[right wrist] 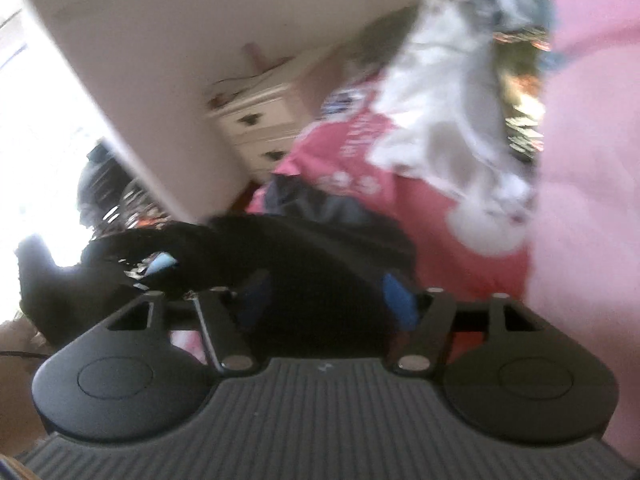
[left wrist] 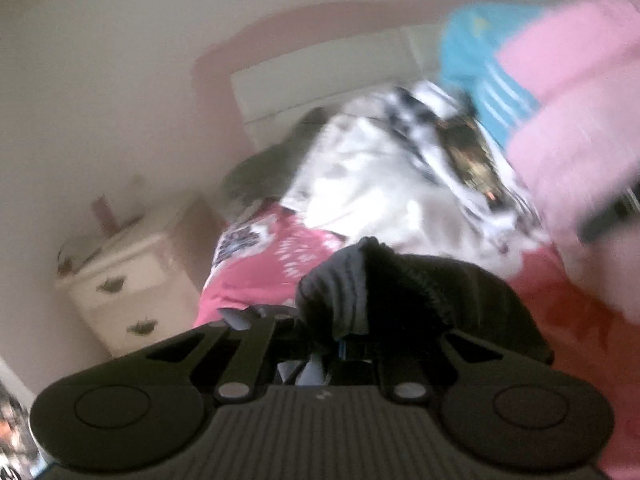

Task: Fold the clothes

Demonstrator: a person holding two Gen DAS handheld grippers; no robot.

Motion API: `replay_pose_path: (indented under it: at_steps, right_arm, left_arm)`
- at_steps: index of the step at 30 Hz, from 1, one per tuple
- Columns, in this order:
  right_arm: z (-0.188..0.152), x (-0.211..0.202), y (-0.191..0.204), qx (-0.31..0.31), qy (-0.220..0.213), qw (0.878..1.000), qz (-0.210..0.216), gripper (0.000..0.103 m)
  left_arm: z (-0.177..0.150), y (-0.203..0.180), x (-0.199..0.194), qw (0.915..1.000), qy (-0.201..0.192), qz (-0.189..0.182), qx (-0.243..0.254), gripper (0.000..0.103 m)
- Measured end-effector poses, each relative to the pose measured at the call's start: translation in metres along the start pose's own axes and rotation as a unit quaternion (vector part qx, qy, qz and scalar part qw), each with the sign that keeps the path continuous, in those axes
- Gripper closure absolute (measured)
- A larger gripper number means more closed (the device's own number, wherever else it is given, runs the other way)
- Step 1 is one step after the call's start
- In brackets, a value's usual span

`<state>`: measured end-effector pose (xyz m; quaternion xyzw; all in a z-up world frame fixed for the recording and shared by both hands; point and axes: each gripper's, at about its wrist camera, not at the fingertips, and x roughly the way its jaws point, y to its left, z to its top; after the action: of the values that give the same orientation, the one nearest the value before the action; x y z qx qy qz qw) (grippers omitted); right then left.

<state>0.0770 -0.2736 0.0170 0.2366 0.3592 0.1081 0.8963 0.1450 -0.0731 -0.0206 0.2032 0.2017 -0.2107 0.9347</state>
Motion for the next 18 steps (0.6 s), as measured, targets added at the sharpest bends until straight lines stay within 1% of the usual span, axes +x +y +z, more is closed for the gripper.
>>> replay_pose_path:
  at_steps: [3,6,8,11,13,16,17,18]
  right_arm:
    - [-0.022,0.011,0.008,0.034,0.026,0.999,0.008,0.023]
    - [-0.049,0.032,0.033,0.016,0.058,0.998,0.001,0.02]
    - [-0.066,0.048,0.046,0.024,0.082,0.996,-0.003,0.02]
    - [-0.085,0.071,0.059,0.072,0.11,0.991,-0.013,0.019]
    - [-0.092,0.085,0.062,0.095,0.115,0.988,-0.032,0.019]
    - [-0.098,0.109,0.062,0.11,0.114,0.985,-0.064,0.019]
    - [-0.1,0.117,0.061,0.112,0.118,0.984,-0.07,0.02]
    - [-0.101,0.124,0.06,0.11,0.122,0.984,-0.074,0.024]
  left_arm:
    - [0.01,0.022,-0.005,0.9997,-0.003,0.005,-0.023,0.092]
    - [0.014,0.028,-0.015,0.9994,-0.007,0.005,-0.033,0.092]
    - [0.013,0.026,-0.017,0.9993,-0.01,0.005,-0.034,0.092]
    - [0.011,0.024,-0.02,0.9991,-0.015,0.004,-0.04,0.092]
    - [0.01,0.024,-0.021,0.9987,-0.019,0.003,-0.047,0.092]
    - [0.01,0.026,-0.023,0.9978,-0.023,0.005,-0.062,0.092]
    - [0.01,0.028,-0.024,0.9975,-0.025,0.006,-0.066,0.092]
    - [0.009,0.03,-0.026,0.9971,-0.026,0.007,-0.071,0.092]
